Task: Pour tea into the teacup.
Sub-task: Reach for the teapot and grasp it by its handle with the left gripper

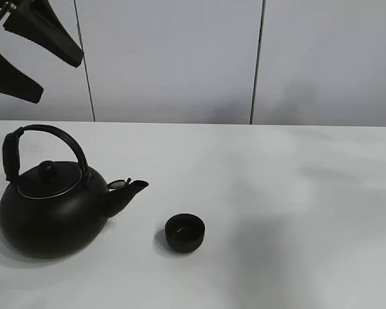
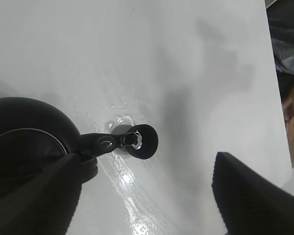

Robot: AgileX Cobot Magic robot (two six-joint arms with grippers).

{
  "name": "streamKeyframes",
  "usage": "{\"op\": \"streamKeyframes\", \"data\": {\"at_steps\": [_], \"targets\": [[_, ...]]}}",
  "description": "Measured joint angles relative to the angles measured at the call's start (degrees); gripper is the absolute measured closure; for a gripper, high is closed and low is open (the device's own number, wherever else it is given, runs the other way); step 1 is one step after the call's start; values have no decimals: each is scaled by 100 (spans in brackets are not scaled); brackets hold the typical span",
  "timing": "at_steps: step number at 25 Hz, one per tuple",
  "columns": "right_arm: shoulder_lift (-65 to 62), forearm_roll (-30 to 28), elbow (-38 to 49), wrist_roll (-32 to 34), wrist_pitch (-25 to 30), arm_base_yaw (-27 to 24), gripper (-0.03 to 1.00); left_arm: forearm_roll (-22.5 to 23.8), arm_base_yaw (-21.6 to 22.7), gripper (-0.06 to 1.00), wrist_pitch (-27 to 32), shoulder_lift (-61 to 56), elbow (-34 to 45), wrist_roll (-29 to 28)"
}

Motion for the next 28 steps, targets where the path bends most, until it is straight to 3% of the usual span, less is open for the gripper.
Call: {"op": "streamKeyframes", "data": {"at_steps": [3,12,16,22,28], "targets": [[-1039,449,0,-170,90,-219,45,0,0,41,0,0,0,0],[-4161,2466,0,-1365,360,-177,45,0,0,41,0,0,0,0],[-5359,3136,297,-1581,390,-177,45,0,0,41,0,0,0,0],[-6900,3318,2168,-1599,348,-177,45,0,0,41,0,0,0,0],[-8017,3147,4023,-1599,226,-177,45,0,0,41,0,0,0,0]]}}
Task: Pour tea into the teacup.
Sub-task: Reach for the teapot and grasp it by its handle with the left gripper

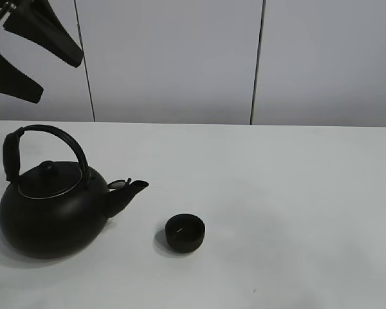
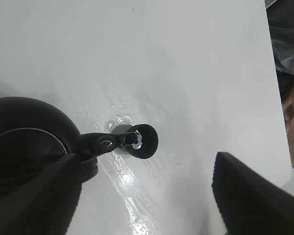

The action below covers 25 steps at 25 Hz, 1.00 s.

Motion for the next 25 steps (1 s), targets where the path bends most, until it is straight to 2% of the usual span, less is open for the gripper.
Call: {"op": "streamKeyframes", "data": {"at_steps": [5,10,17,25], "targets": [[-181,-207,765,140,-13,120,45,0,0,41,0,0,0,0],[-181,-534,922,182,29,745,45,0,0,41,0,0,0,0],[-181,-881,977,606,131,1648,45,0,0,41,0,0,0,0],[-181,-895,977,628,131,1737,45,0,0,41,0,0,0,0]]}}
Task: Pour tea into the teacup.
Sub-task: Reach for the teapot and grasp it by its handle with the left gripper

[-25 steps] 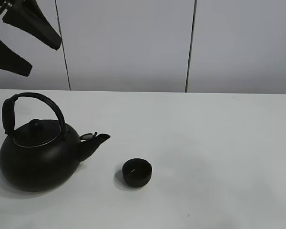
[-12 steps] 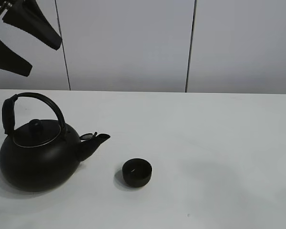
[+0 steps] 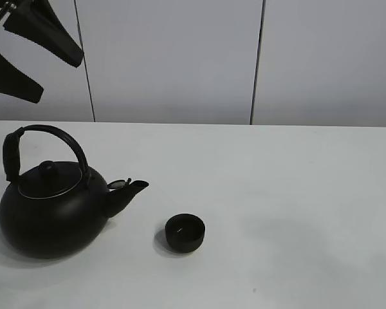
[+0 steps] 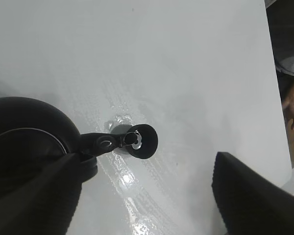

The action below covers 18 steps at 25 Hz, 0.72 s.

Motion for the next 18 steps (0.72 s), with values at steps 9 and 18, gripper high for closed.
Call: {"op": "streamKeyframes", "data": {"at_steps": [9,18], "targets": [[0,-5,0,0,15,0,45,0,0,41,0,0,0,0],[0,-5,0,0,15,0,45,0,0,41,-60,0,0,0]]}}
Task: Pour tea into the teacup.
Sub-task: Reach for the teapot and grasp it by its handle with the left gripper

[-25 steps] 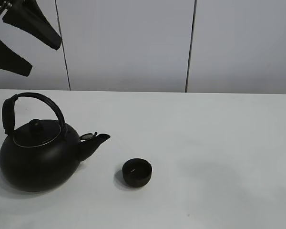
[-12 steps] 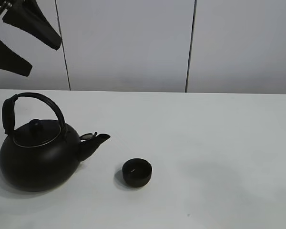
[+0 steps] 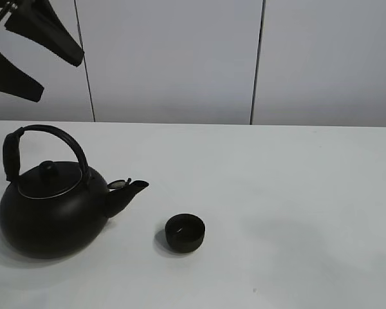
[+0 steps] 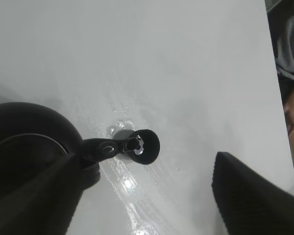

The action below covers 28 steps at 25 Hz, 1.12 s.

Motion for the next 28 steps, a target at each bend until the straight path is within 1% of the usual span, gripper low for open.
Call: {"op": "streamKeyframes", "data": {"at_steps": [4,7,10,12,15,17,20,22,25,28], "targets": [[0,0,0,0,0,0,45,-23,0,41,-207,0,0,0],[0,0,0,0,0,0,45,161,0,41,-447,0,0,0],[0,0,0,0,0,0,45,685,0,41,-636,0,0,-95],[0,0,0,0,0,0,45,1106,0,41,-892,-11,0,-314],[0,0,0,0,0,0,45,1725,-39,41,-1582,-187,26,-612],[0,0,0,0,0,0,45,2101,-83,41,-2099,-492,45,-697],[0,0,0,0,-5,0,45,2619,-179,41,-2628,-1076,55,-809],[0,0,0,0,-5,0,45,2872,-215,41,-2849,-1464,61,-942],[0,0,0,0,-5,0,45,3294,-286,41,-3395,-2145,364,-1178],[0,0,0,0,-5,0,45,3806,-359,41,-4116,-2830,1035,-1468]]}}
